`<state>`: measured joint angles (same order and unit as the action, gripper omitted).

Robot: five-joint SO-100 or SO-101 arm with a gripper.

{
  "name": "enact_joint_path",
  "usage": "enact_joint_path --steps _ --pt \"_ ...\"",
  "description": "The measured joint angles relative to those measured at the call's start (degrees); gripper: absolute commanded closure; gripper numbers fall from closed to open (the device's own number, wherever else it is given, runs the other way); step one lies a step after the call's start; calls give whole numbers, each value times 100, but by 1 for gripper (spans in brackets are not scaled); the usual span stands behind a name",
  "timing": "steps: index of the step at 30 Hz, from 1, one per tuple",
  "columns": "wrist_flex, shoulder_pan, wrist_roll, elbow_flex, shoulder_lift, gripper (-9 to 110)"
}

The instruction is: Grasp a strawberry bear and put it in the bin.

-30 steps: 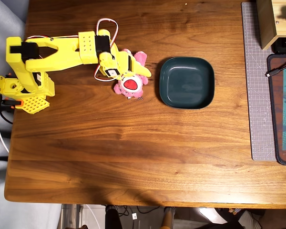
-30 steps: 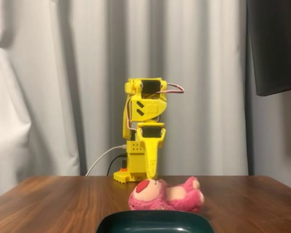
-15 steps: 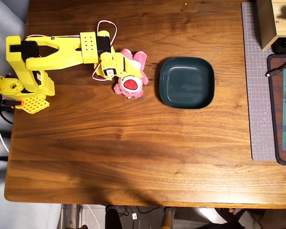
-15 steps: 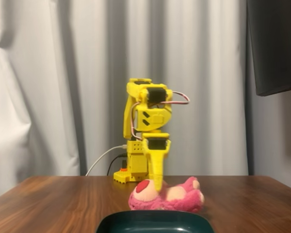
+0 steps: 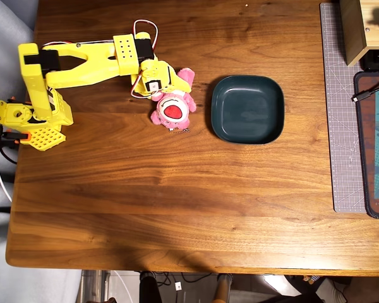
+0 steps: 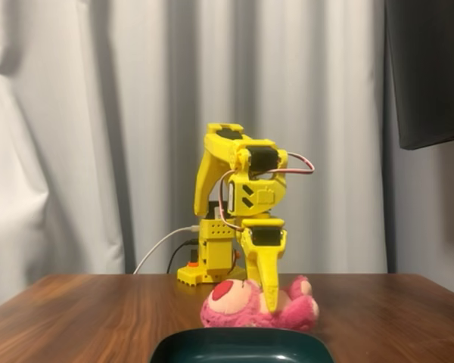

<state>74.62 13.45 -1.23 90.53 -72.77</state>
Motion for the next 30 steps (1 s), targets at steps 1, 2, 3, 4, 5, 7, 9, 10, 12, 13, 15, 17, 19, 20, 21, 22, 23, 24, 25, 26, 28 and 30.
enact_joint_path --steps 1,2,3,4,5,7,9,10,12,13,15,17,19,20,21,22,23,24,25,26,28,30 --pt "0 -9 0 -97 88 61" --pt "0 -26 0 -185 185 61" --pt "0 -53 0 -281 281 62" --pt "0 -88 0 -378 378 62" --pt "0 -114 0 -510 483 62" --pt "9 -176 0 -773 686 63" --pt "18 -229 0 -976 817 66" --pt "53 -255 0 -1037 861 71" --pt "88 -281 0 -1143 905 84" --pt "97 -281 0 -1151 923 89" --pt "132 -290 0 -1160 958 101" --pt "132 -281 0 -1292 1072 101" --pt "369 -290 0 -1617 1266 101" --pt "501 -290 0 -1802 1371 101" --pt "624 -290 0 -1969 1468 101" --pt "703 -290 0 -2092 1512 101" --pt "791 -290 0 -2188 1529 101" --pt "879 -290 9 -2285 1538 101" --pt "1002 -281 35 -2417 1538 101" --pt "1151 -281 79 -2610 1538 101" --pt "1547 -264 193 -3155 1538 102" --pt "2039 -158 343 -3938 1538 102"
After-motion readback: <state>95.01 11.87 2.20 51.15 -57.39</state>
